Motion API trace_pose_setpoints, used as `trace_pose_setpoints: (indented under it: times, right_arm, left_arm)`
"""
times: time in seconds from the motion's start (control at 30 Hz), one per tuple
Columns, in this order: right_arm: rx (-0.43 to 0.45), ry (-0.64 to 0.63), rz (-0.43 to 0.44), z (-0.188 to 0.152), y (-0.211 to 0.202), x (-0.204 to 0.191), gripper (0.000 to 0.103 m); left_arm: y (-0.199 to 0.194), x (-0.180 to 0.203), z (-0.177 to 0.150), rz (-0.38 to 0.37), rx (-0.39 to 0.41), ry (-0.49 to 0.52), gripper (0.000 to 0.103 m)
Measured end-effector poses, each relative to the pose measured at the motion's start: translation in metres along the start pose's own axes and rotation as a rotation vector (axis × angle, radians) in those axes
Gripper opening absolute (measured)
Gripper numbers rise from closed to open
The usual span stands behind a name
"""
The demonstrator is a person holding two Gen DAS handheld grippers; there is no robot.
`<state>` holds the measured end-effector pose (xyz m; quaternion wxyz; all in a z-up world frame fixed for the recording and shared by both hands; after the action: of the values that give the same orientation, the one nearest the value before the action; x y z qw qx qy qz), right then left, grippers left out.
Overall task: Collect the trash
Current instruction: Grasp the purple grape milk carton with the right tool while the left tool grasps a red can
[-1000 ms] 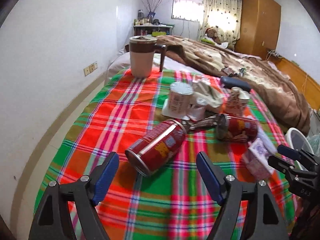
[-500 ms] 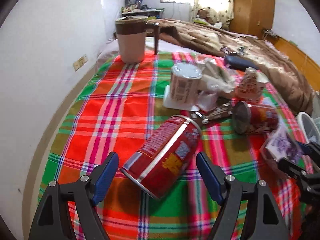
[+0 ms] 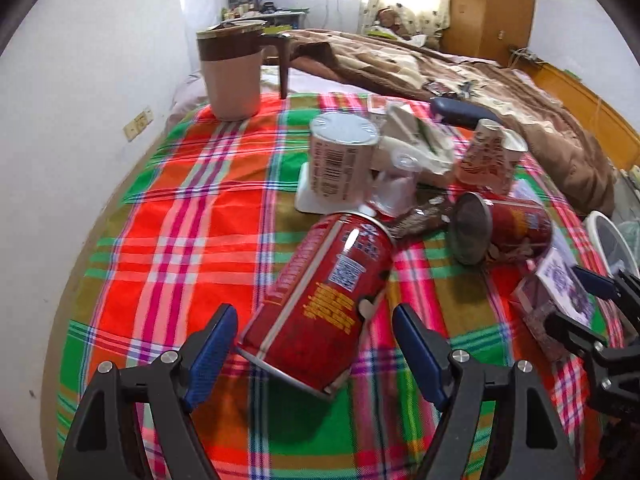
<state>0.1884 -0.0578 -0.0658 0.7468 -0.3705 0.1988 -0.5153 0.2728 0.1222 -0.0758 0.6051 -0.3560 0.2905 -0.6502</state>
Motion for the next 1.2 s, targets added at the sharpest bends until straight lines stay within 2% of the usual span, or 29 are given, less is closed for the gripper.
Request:
trace_pose_setpoints:
  times: [0.17, 0.23, 0.27, 0.3, 0.33, 0.37, 0.57, 0.93, 1.2]
  right_arm:
    - [0.0, -0.007, -0.012, 0.001, 0.001, -0.001, 0.069]
    - [0.002, -0.007, -0.01, 0.001, 0.001, -0.001, 0.069]
    - [0.007, -0.006, -0.015, 0.001, 0.0, 0.0, 0.068]
    - [0.012, -0.004, -0.019, 0.001, 0.0, 0.0, 0.065]
    - [0.012, -0.002, -0.018, 0.001, 0.0, 0.001, 0.057]
    - [0.01, 0.002, -0.017, 0.0, 0.001, 0.001, 0.056]
    - [0.021, 0.011, -0.013, -0.001, 0.0, 0.001, 0.055]
    - [0.058, 0.046, 0.011, -0.004, -0.009, 0.007, 0.055]
    - [0.09, 0.065, 0.02, -0.008, -0.022, 0.014, 0.055]
  left_arm:
    - [0.005, 0.004, 0.007, -0.021, -0.003, 0.01, 0.079]
    - [0.007, 0.003, 0.007, -0.018, -0.015, -0.006, 0.077]
    - [0.007, 0.003, 0.007, -0.022, -0.014, -0.011, 0.072]
    - [0.006, 0.004, 0.006, -0.025, -0.014, -0.008, 0.065]
    - [0.006, 0.005, 0.006, -0.025, -0.015, -0.003, 0.065]
    - [0.006, 0.006, 0.005, -0.018, -0.015, 0.001, 0.065]
    - [0.001, 0.009, -0.001, 0.005, -0.001, -0.01, 0.06]
    - [-0.02, 0.013, -0.019, -0.017, 0.028, -0.053, 0.058]
    - [-0.044, 0.03, -0.031, -0.04, 0.059, -0.056, 0.055]
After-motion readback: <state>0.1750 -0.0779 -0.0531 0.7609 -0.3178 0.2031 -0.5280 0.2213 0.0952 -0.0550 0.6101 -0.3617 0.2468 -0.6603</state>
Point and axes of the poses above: each gripper's, at about its wrist camera, not at the fingertips, and y roughly the way its jaws point, x to its right, z to its top, the point moved 4 cm from there along y, roughly the way its jaws point, and after that the axes turned 11 degrees about -y, right-handed, at the moved point
